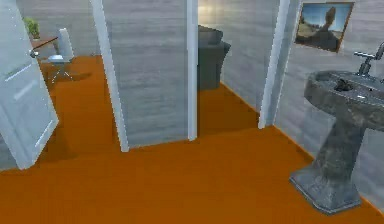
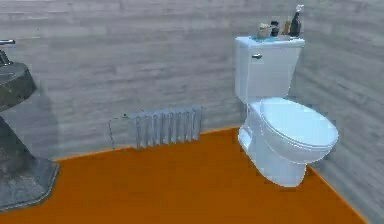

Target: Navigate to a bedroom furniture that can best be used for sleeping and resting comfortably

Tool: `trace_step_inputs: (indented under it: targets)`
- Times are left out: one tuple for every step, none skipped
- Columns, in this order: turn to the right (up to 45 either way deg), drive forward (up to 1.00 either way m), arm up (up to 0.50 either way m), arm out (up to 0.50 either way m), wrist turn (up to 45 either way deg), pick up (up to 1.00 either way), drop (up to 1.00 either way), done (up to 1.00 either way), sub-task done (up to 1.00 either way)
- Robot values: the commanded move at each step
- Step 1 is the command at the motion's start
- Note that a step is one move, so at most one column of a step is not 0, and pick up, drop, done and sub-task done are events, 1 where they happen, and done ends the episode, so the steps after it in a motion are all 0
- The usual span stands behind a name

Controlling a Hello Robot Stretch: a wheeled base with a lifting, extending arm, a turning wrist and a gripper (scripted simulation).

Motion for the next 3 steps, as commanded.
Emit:
trace_step_inputs:
  targets:
    - [-33.0, 0.00, 0.00, 0.00, 0.0, 0.00, 0.00, 0.00, 0.00]
    - [0.0, 1.00, 0.00, 0.00, 0.0, 0.00, 0.00, 0.00, 0.00]
    - [-3.0, 0.00, 0.00, 0.00, 0.0, 0.00, 0.00, 0.00, 0.00]
